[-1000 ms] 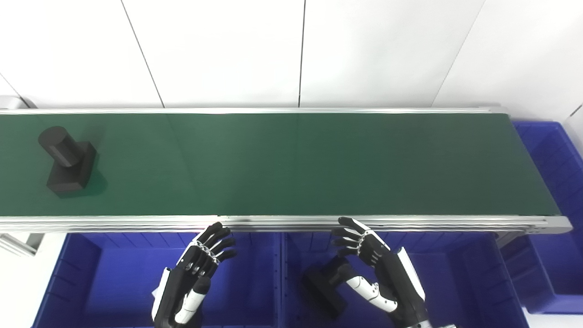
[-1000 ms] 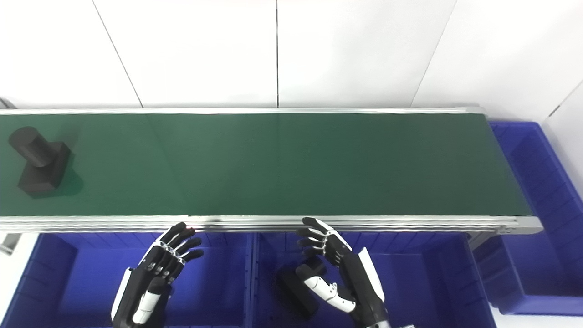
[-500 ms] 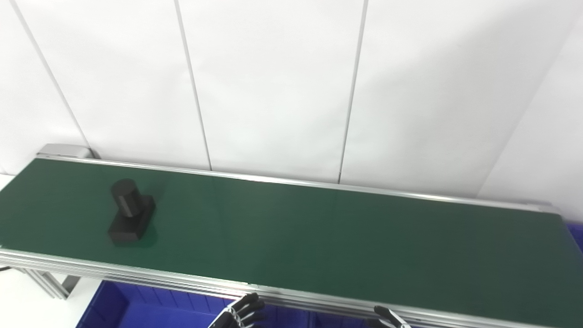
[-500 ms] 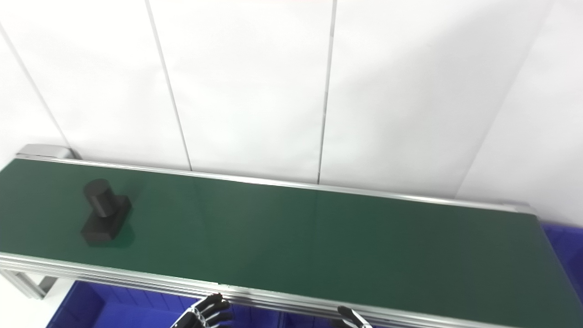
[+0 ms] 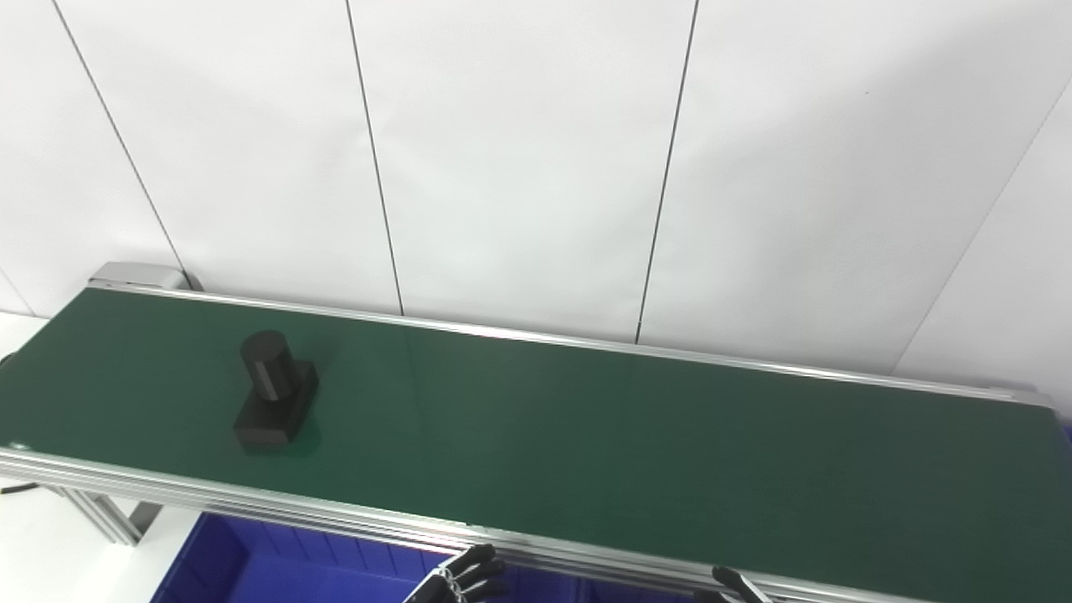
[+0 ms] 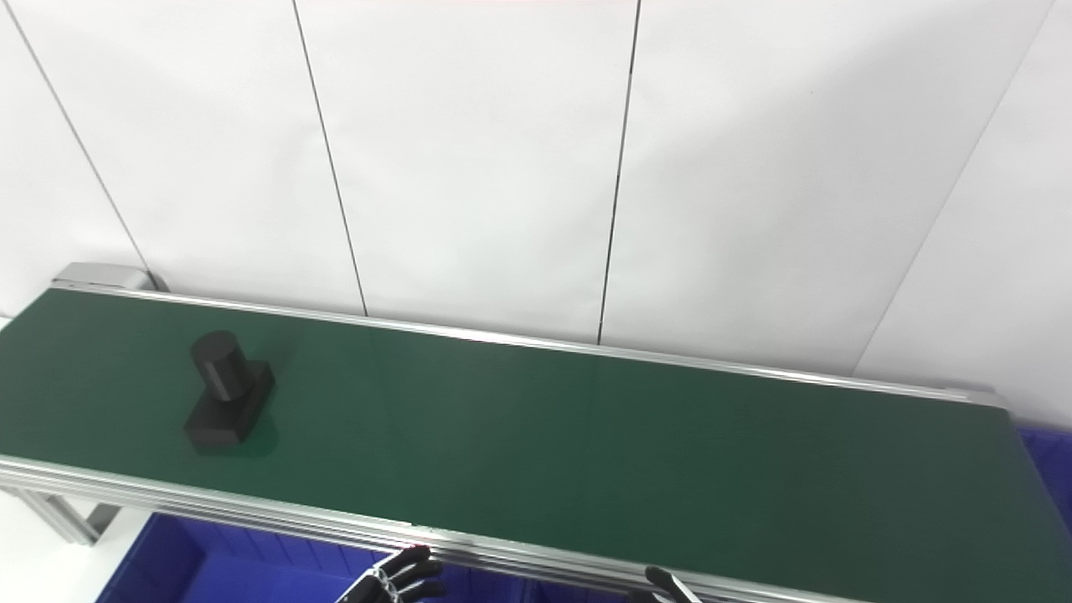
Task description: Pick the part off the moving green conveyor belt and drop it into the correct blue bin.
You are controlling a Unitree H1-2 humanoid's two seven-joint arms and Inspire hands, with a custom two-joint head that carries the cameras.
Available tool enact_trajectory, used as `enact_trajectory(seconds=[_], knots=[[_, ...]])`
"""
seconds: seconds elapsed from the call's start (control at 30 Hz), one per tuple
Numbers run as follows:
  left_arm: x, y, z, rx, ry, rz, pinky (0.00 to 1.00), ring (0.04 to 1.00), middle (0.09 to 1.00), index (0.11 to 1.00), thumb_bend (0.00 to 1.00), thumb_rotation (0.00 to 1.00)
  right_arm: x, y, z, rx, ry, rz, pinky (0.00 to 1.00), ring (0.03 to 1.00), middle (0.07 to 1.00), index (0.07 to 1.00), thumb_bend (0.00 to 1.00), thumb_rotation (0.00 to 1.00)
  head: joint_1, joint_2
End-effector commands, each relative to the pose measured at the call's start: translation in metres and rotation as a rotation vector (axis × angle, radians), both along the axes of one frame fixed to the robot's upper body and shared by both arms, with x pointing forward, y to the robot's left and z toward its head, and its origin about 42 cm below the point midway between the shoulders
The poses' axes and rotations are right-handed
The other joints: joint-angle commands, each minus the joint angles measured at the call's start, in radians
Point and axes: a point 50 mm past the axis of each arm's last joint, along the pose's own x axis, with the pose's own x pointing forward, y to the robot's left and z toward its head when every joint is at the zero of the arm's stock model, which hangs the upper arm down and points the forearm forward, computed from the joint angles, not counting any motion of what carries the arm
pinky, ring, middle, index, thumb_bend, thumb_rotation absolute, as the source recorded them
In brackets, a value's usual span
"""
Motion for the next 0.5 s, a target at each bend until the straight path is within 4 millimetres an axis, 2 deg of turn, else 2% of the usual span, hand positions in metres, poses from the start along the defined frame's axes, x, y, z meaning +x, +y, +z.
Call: enact_trajectory(seconds=[0.0,0.47], knots=[[0.0038,-0.0047,0.0059,0.001,-0.062,-0.004,0.68,0.749,0.79,0.812,0.84,0.54,0.004,-0.0012,0.0098,0.018,-0.083,0.006,0.63,0.727,0.776,0.866,0.37,0.51,0.0,0.001],[0.004,-0.0121,0.0045,0.014,-0.052,-0.012,0.69,0.748,0.787,0.817,0.83,0.53,0.0064,-0.007,0.0159,0.014,-0.106,-0.003,0.61,0.704,0.759,0.855,0.36,0.5,0.022,0.0]])
